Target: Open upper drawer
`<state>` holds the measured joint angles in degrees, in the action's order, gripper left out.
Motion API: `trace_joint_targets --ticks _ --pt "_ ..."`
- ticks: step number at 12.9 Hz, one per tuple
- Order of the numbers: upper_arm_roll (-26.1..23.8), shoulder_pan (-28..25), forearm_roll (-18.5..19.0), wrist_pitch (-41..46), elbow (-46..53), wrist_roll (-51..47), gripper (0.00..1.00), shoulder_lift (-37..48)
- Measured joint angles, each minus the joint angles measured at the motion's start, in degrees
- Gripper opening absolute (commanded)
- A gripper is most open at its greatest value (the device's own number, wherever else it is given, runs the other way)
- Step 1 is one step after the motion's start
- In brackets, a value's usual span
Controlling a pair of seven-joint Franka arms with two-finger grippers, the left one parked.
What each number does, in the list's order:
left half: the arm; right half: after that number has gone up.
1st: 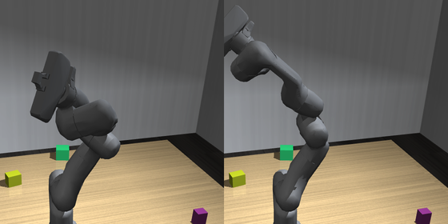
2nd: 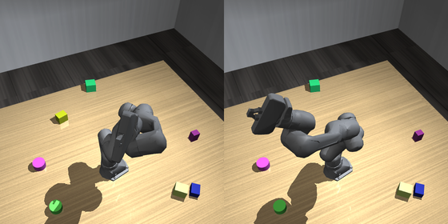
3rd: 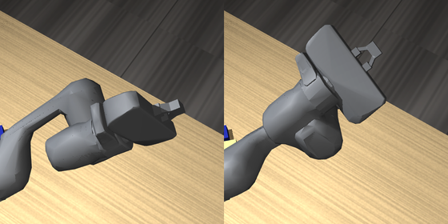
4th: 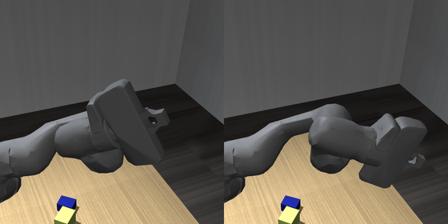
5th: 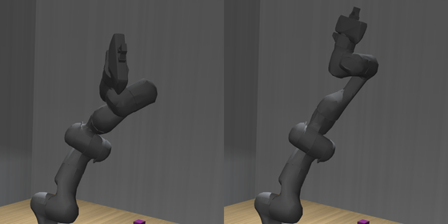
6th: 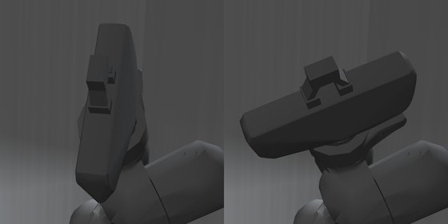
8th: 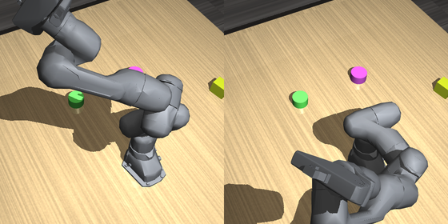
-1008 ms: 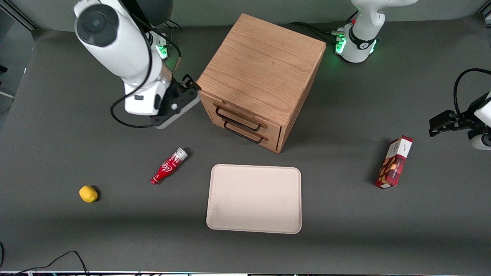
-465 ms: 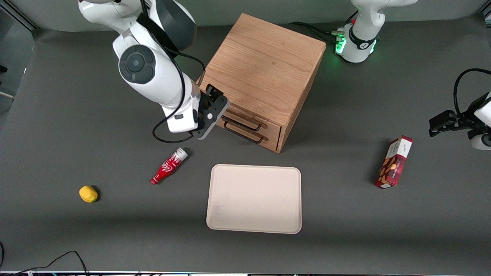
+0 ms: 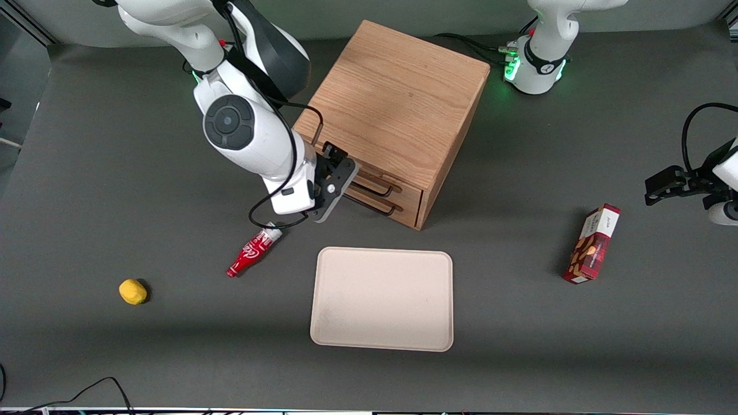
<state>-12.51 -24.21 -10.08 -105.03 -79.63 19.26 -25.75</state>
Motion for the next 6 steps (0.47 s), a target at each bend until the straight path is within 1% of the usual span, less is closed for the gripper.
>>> trace_joint_targets --ticks 6 --pt "-1.28 -0.03 0.00 -5.82 -3.93 0.02 1.00 -1.22"
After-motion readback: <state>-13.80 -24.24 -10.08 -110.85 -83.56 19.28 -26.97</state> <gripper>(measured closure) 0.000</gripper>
